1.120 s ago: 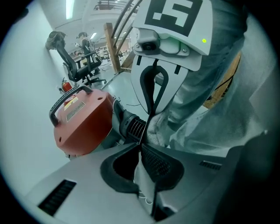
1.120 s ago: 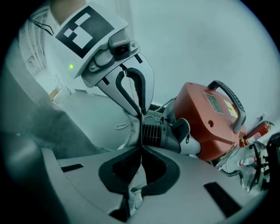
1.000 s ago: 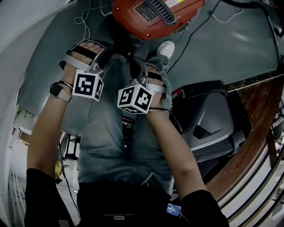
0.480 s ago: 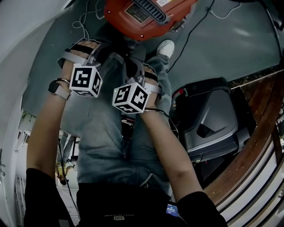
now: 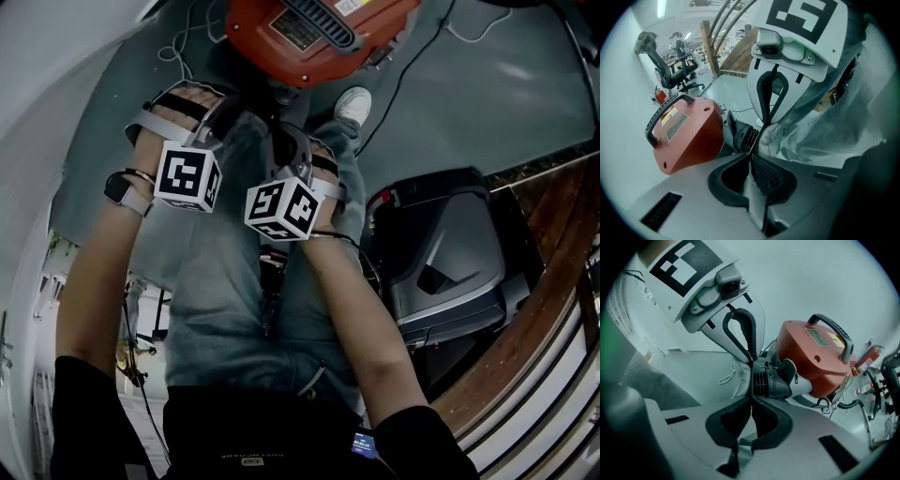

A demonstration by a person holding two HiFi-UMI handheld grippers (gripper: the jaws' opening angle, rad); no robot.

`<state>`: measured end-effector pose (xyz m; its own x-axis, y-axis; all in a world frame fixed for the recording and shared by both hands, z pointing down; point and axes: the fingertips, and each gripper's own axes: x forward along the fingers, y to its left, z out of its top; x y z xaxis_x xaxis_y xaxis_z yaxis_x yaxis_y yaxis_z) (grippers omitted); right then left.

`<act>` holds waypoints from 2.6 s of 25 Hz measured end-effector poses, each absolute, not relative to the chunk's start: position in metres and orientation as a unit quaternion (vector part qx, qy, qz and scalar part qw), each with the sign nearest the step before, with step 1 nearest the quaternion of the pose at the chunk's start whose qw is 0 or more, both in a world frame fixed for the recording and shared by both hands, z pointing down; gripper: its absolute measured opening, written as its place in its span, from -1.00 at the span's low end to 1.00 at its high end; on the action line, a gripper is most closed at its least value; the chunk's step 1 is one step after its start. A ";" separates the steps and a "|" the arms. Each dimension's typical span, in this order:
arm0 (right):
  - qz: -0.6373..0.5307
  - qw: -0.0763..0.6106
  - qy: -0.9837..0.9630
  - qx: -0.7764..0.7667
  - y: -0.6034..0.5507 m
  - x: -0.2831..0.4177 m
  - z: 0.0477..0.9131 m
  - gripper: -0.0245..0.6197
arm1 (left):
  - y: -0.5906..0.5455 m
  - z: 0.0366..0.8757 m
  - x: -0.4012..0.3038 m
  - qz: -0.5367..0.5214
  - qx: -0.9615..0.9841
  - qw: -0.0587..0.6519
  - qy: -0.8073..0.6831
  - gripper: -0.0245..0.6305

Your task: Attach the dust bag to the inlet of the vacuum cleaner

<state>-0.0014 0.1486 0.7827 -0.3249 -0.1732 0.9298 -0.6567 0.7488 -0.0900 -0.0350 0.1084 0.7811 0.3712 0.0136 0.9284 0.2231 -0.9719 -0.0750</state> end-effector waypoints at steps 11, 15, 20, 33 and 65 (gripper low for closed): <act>0.209 0.526 -0.781 0.264 0.134 -0.001 0.777 -0.82 | 0.100 0.790 -0.039 -0.573 -0.816 0.055 -0.045 -0.83; 0.217 0.518 -0.786 0.259 0.138 0.006 0.775 -0.83 | 0.103 0.788 -0.034 -0.577 -0.812 0.068 -0.050 -0.83; 0.212 0.519 -0.785 0.262 0.139 0.013 0.781 -0.83 | 0.105 0.790 -0.028 -0.580 -0.810 0.069 -0.056 -0.83; 0.218 0.516 -0.785 0.265 0.141 0.017 0.781 -0.83 | 0.104 0.788 -0.022 -0.588 -0.803 0.079 -0.053 -0.83; 0.200 0.521 -0.785 0.267 0.130 0.026 0.779 -0.83 | 0.095 0.788 -0.017 -0.587 -0.805 0.076 -0.042 -0.83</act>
<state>0.0265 0.1299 0.7787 -0.3137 -0.2103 0.9259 -0.6283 0.7771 -0.0364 -0.0167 0.0947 0.7883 0.3075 -0.0216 0.9513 0.1557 -0.9851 -0.0727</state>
